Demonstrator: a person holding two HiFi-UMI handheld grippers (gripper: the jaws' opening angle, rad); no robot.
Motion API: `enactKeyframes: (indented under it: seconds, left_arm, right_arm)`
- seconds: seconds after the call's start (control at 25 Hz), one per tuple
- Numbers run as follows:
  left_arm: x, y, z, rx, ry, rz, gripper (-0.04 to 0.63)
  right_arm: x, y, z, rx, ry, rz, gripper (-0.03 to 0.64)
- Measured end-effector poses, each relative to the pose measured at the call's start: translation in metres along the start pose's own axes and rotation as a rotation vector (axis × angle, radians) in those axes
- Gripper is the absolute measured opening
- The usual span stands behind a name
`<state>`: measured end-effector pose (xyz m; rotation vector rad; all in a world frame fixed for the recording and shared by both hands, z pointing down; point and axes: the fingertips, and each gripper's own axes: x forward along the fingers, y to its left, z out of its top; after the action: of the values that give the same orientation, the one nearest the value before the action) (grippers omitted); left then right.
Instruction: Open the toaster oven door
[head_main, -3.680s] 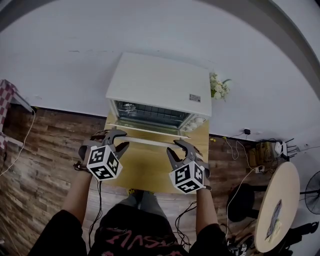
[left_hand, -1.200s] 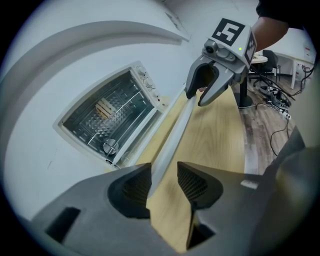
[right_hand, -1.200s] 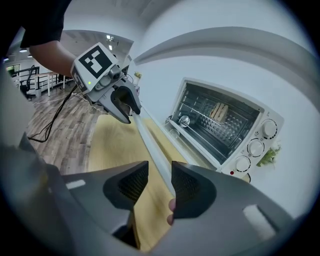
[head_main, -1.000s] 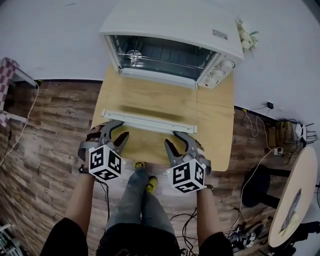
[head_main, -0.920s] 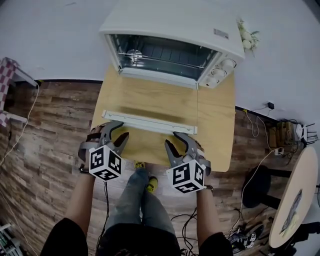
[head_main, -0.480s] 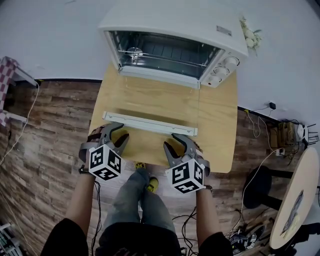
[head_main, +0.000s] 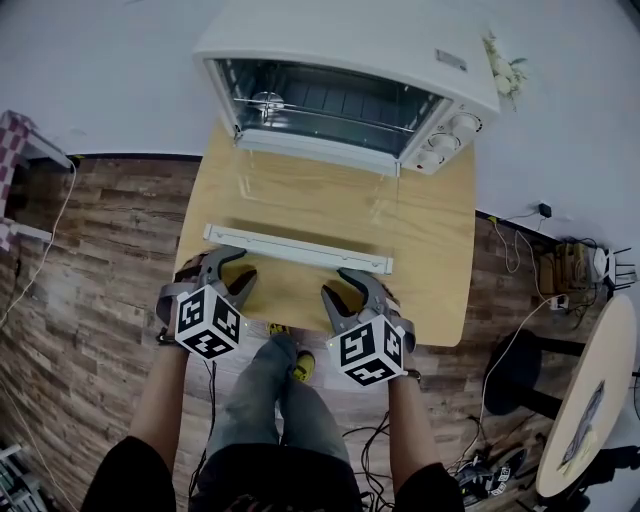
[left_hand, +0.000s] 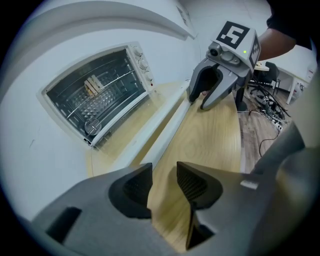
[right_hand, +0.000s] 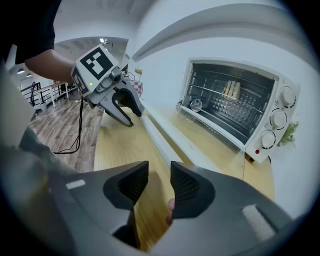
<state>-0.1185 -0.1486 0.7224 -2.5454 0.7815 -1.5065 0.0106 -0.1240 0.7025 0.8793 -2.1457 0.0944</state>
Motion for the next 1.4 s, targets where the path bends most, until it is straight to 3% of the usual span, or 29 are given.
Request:
enactKeyframes:
  seconds: [0.56, 0.84, 1.04, 1.4]
  left_arm:
    - [-0.018, 0.005, 0.01, -0.144, -0.064, -0.022, 0.16]
    - [-0.056, 0.017, 0.026, -0.306, -0.186, 0.056, 0.074]
    - [-0.085, 0.025, 0.038, -0.352, -0.229, 0.095, 0.055]
    - [-0.134, 0.04, 0.059, -0.429, -0.302, 0.176, 0.0]
  right_arm:
    - [-0.019, -0.004, 0.018, 0.14, -0.089, -0.026, 0.124]
    - [-0.051, -0.005, 0.041, 0.173, -0.148, -0.094, 0.07]
    - [-0.079, -0.014, 0.06, 0.208, -0.184, -0.158, 0.009]
    - [-0.121, -0.022, 0.083, 0.268, -0.241, -0.232, 0.009]
